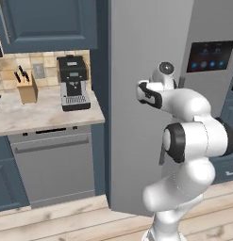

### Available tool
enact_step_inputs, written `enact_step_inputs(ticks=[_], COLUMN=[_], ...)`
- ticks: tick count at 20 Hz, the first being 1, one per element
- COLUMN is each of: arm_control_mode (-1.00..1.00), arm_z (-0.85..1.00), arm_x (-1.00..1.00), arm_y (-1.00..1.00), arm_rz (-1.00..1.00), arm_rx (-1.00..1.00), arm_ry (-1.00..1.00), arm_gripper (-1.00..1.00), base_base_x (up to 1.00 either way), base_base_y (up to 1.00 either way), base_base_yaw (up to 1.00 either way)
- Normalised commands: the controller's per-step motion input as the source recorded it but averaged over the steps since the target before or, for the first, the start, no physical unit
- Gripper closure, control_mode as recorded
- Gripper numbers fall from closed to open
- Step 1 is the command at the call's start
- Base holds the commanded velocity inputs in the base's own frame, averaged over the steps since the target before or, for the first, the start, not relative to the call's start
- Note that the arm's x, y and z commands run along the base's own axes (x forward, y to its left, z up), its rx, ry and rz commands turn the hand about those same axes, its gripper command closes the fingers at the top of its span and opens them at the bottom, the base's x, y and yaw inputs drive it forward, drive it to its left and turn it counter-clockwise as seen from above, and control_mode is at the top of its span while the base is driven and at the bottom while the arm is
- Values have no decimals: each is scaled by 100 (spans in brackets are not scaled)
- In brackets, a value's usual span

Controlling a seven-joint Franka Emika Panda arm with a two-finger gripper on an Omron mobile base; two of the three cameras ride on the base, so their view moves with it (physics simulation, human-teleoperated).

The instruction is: Store the hot dog in the freezer for long-term storage. Close the freezer door after placing the cooked food.

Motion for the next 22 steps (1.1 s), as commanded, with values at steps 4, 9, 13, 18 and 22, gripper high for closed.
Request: enact_step_inputs(ticks=[4,9,13,18,22], arm_control_mode=[-100,-100,-100,-100,-100], arm_z=[0,0,0,5,14], arm_x=[28,21,14,26,39], arm_y=[-16,-10,0,0,0], arm_rz=[8,8,5,1,0], arm_rx=[0,0,-4,-1,0], arm_ry=[-6,-8,-12,-1,4], arm_gripper=[-100,-100,-100,-100,-100], base_base_x=[0,0,0,0,0], base_base_y=[0,0,0,0,0], base_base_yaw=[0,0,0,0,0])
